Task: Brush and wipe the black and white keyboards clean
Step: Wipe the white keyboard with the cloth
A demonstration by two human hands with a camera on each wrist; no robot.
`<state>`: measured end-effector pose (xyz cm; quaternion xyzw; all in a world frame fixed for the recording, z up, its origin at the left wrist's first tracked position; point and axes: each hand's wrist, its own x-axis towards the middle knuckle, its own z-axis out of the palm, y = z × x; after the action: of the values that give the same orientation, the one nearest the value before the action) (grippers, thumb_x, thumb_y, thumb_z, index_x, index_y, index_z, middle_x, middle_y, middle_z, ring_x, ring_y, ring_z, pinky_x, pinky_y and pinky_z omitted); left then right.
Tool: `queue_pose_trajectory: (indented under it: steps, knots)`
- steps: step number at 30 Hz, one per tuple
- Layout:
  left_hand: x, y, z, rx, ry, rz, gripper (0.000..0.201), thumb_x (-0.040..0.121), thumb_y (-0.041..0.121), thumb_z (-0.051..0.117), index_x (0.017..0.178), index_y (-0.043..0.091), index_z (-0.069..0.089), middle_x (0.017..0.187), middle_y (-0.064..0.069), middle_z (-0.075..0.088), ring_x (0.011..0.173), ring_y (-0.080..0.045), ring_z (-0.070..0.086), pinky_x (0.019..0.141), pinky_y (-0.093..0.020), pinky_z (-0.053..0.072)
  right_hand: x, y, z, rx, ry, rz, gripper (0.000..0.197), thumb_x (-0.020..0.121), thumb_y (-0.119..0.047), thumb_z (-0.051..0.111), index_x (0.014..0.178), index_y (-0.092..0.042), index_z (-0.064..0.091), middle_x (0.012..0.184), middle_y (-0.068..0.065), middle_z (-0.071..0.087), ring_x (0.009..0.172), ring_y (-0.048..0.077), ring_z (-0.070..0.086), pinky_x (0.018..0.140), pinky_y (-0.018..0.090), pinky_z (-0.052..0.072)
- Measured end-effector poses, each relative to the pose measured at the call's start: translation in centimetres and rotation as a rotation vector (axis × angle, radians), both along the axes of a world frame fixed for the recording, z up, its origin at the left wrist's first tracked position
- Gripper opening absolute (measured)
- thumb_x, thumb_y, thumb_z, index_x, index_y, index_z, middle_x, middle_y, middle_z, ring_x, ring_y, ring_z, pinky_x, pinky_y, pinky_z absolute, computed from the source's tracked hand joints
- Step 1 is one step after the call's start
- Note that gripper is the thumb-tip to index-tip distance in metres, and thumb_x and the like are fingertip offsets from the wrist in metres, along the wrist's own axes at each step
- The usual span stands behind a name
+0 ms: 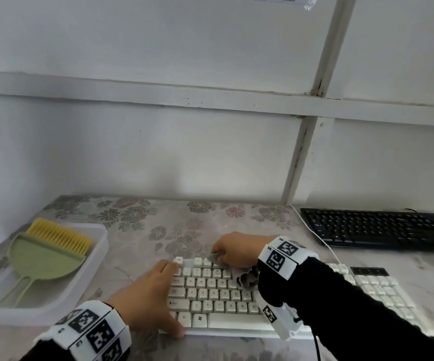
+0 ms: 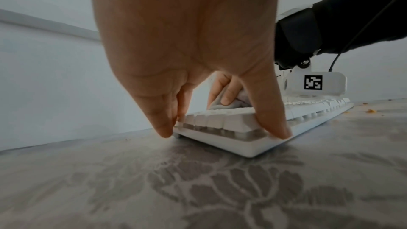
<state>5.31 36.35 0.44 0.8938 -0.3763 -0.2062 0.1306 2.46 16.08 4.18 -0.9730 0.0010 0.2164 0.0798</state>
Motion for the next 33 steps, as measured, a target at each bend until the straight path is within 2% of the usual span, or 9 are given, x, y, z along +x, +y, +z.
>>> queue_pose_trajectory:
  steps: [4,7,9,12,15,19,23,30,33]
  knots:
    - [0.0,-0.1,0.0,0.002,0.000,0.006,0.112,0.056,0.053,0.079,0.143,0.023,0.015,0.138,0.011,0.024,0.124,-0.007,0.035,0.106,-0.023,0.031,-2.1,-2.9,0.3,-0.010,0.021,-0.043,0.031,0.091,-0.005,0.042,0.118,0.002,0.057,0.116,0.020,0.061,0.092,0.032,0.056,0.072,0.029,0.036]
    - [-0.1,-0.1,0.1,0.005,0.003,0.014,0.111,0.056,0.052,0.079,0.142,0.024,0.016,0.138,0.011,0.024,0.123,-0.006,0.035,0.106,-0.021,0.031,-3.8,-5.4,0.2,0.002,0.015,-0.083,0.031,0.092,-0.009,0.042,0.119,-0.001,0.056,0.115,0.018,0.063,0.101,0.035,0.059,0.074,0.034,0.041]
    - [-0.1,-0.2,0.1,0.010,0.002,0.015,0.111,0.056,0.052,0.079,0.142,0.024,0.015,0.138,0.011,0.024,0.123,-0.006,0.035,0.106,-0.020,0.031,-4.9,-6.8,0.1,0.016,0.002,-0.095,0.030,0.095,-0.013,0.042,0.119,-0.005,0.057,0.115,0.013,0.064,0.093,0.029,0.060,0.077,0.032,0.043]
    - [-0.1,-0.2,0.1,0.024,-0.010,0.017,0.113,0.055,0.053,0.079,0.143,0.024,0.013,0.138,0.011,0.024,0.123,-0.005,0.035,0.105,-0.018,0.029,-6.3,-8.6,0.1,0.022,-0.003,-0.104,0.028,0.096,-0.011,0.042,0.118,0.000,0.056,0.115,0.016,0.062,0.077,0.022,0.056,0.066,0.026,0.040]
    - [-0.3,-0.3,0.2,0.034,-0.022,0.017,0.114,0.056,0.053,0.078,0.143,0.024,0.011,0.138,0.011,0.024,0.123,-0.004,0.035,0.105,-0.015,0.029,-7.6,-10.5,-0.3,0.026,-0.005,-0.145,0.030,0.096,-0.014,0.042,0.122,-0.005,0.055,0.117,0.012,0.063,0.094,0.026,0.060,0.080,0.032,0.046]
    - [-0.5,-0.4,0.4,0.033,-0.020,0.038,0.111,0.058,0.049,0.079,0.142,0.025,0.011,0.138,0.010,0.026,0.120,-0.003,0.037,0.102,-0.013,0.029,-9.0,-12.6,-0.4,0.006,-0.022,-0.162,0.036,0.098,-0.014,0.043,0.133,-0.018,0.051,0.129,0.003,0.055,0.116,0.021,0.053,0.096,0.029,0.040]
    - [-0.5,-0.4,0.4,0.038,-0.002,0.051,0.113,0.054,0.052,0.078,0.142,0.026,0.013,0.135,0.012,0.027,0.119,-0.003,0.037,0.104,-0.016,0.030,-10.1,-14.8,-0.2,0.002,-0.027,-0.193,0.039,0.097,-0.014,0.043,0.134,-0.023,0.051,0.132,-0.001,0.054,0.117,0.017,0.053,0.098,0.027,0.042]
    - [-0.5,-0.3,0.4,0.028,0.005,0.042,0.116,0.054,0.053,0.078,0.143,0.026,0.010,0.140,0.011,0.022,0.123,-0.003,0.034,0.105,-0.016,0.029,-12.0,-17.7,1.0,-0.082,0.024,-0.201,0.036,0.097,-0.013,0.044,0.131,-0.020,0.054,0.130,-0.001,0.055,0.118,0.014,0.051,0.094,0.021,0.036]
    - [-0.4,-0.3,0.3,0.029,0.013,0.038,0.116,0.054,0.054,0.077,0.143,0.026,0.009,0.138,0.011,0.022,0.123,-0.004,0.035,0.105,-0.017,0.029,-12.4,-19.3,2.4,-0.035,-0.039,-0.279,0.034,0.096,-0.013,0.045,0.123,-0.028,0.059,0.117,-0.007,0.061,0.104,0.011,0.059,0.091,0.024,0.045]
